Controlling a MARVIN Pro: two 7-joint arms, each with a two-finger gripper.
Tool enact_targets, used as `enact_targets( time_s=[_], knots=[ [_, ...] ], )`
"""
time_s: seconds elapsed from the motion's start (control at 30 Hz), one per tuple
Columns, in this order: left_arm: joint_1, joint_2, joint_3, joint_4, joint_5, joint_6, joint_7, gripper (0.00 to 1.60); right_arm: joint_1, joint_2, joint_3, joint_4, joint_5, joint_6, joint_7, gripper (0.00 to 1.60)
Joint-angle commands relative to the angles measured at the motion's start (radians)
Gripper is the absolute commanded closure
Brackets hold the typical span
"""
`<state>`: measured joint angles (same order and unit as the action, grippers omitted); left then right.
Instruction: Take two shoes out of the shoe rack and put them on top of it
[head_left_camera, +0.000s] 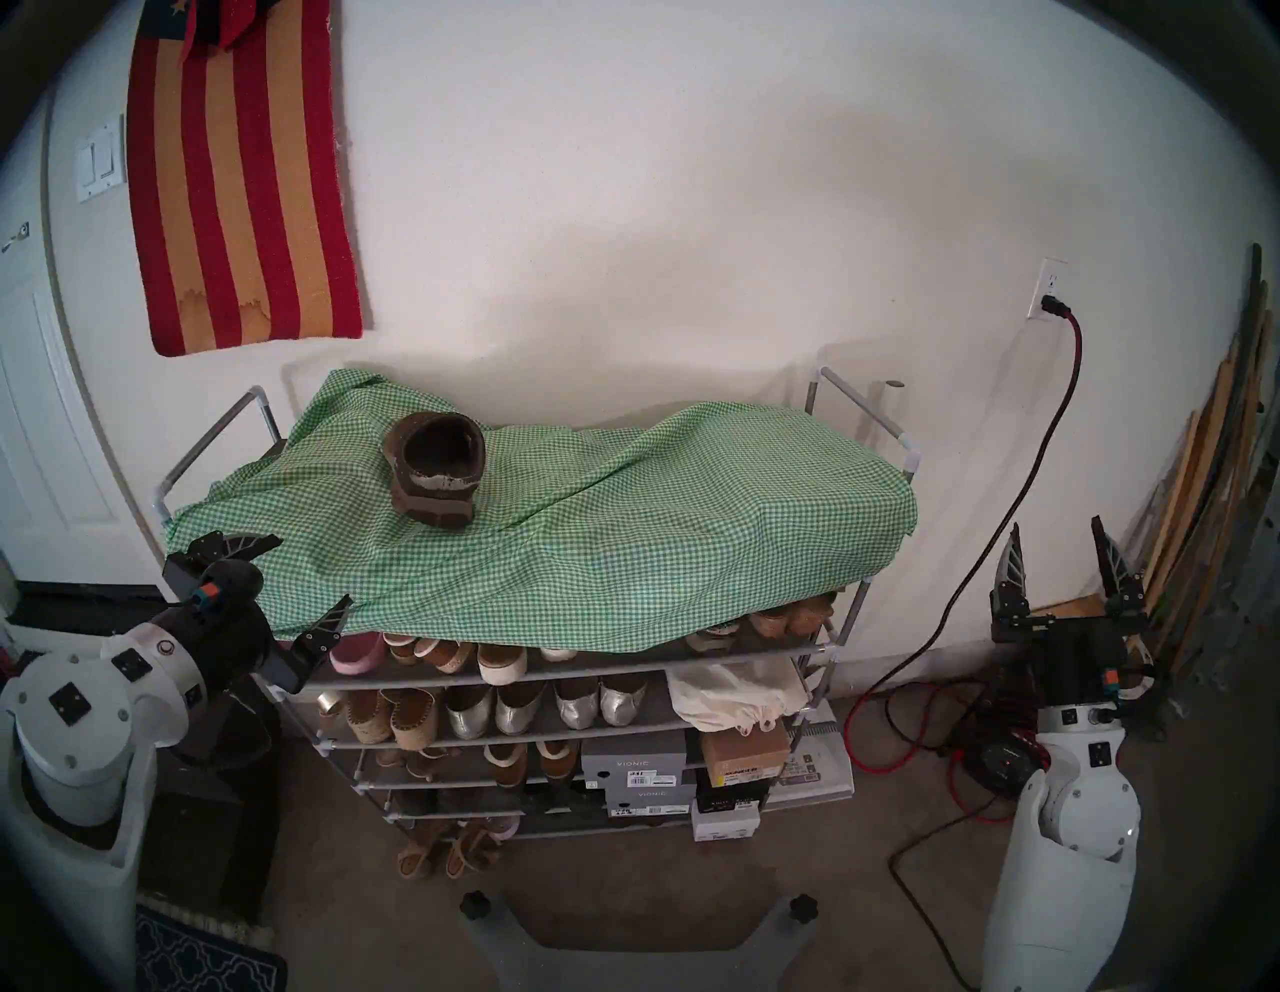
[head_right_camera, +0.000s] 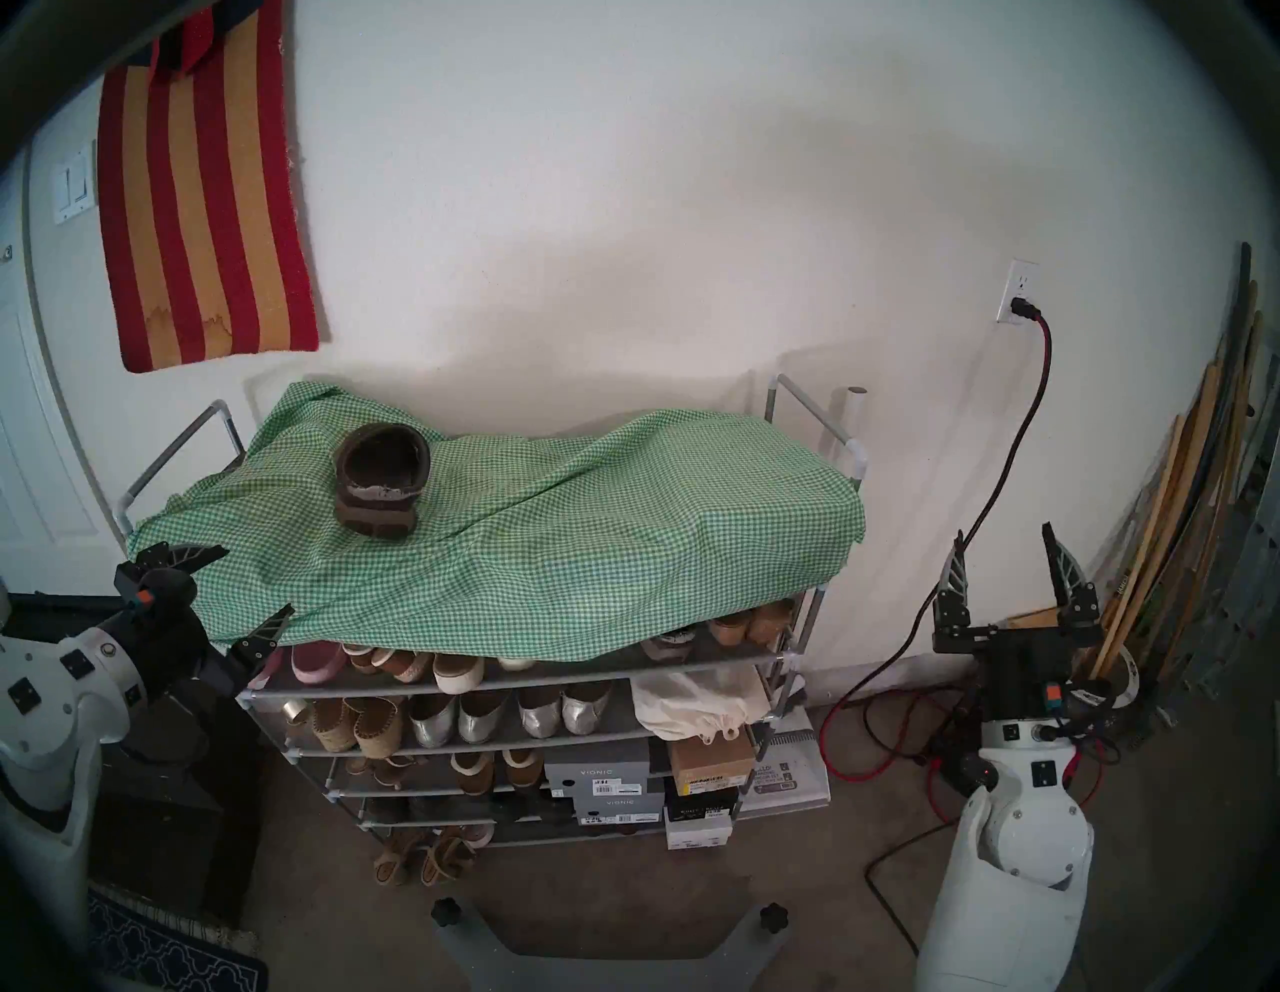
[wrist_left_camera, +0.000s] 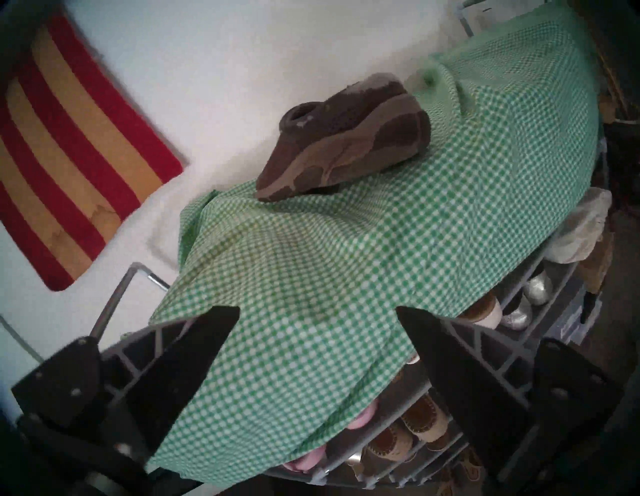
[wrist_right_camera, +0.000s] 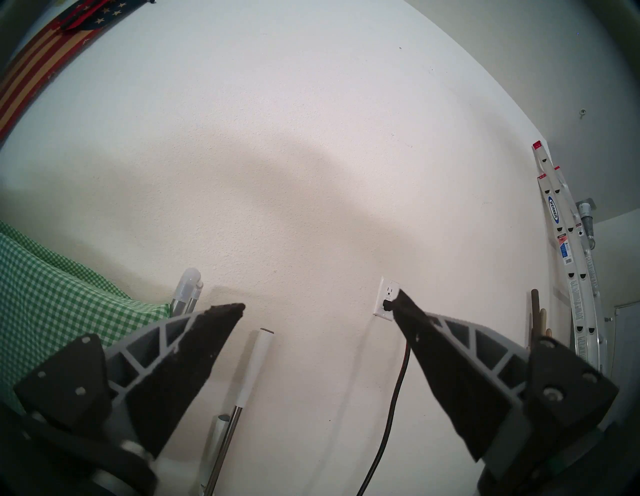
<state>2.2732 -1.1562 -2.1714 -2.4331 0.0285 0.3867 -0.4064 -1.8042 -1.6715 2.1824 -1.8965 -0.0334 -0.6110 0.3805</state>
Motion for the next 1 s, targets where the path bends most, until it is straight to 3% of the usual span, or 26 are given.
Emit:
enact_targets(
  time_s=[0.0, 0.07, 0.13, 0.17, 0.23, 0.37, 0.53, 0.6, 0.97],
  knots=[
    [0.07, -0.117, 0.032, -0.01, 0.014, -0.109, 0.123, 0.0, -0.001, 0.002, -0.001, 0.0, 0.0, 0.0, 0.0, 0.0],
    [0.085, -0.147, 0.048, -0.01, 0.024, -0.154, 0.169, 0.0, -0.001, 0.002, -0.001, 0.0, 0.0, 0.0, 0.0, 0.0],
    [0.089, -0.14, 0.051, -0.01, 0.026, -0.155, 0.167, 0.0, -0.001, 0.002, -0.001, 0.0, 0.0, 0.0, 0.0, 0.0],
    [0.103, -0.179, 0.069, -0.01, 0.04, -0.205, 0.22, 0.0, -0.001, 0.002, -0.001, 0.0, 0.0, 0.0, 0.0, 0.0],
    [0.106, -0.181, 0.073, -0.01, 0.043, -0.212, 0.227, 0.0, -0.001, 0.002, -0.001, 0.0, 0.0, 0.0, 0.0, 0.0],
    [0.138, -0.257, 0.121, -0.01, 0.092, -0.321, 0.341, 0.0, -0.005, 0.007, -0.006, 0.0, 0.01, -0.002, 0.012, 0.0],
    [0.162, -0.283, 0.149, -0.01, 0.128, -0.384, 0.398, 0.0, -0.022, 0.016, -0.024, -0.008, 0.042, 0.018, 0.045, 0.0],
    [0.171, -0.291, 0.163, -0.01, 0.147, -0.43, 0.426, 0.0, -0.055, 0.033, -0.048, -0.025, 0.086, 0.037, 0.098, 0.0],
    [0.181, -0.302, 0.186, -0.01, 0.182, -0.487, 0.47, 0.0, -0.19, 0.109, -0.081, -0.048, 0.189, 0.084, 0.293, 0.0]
  ],
)
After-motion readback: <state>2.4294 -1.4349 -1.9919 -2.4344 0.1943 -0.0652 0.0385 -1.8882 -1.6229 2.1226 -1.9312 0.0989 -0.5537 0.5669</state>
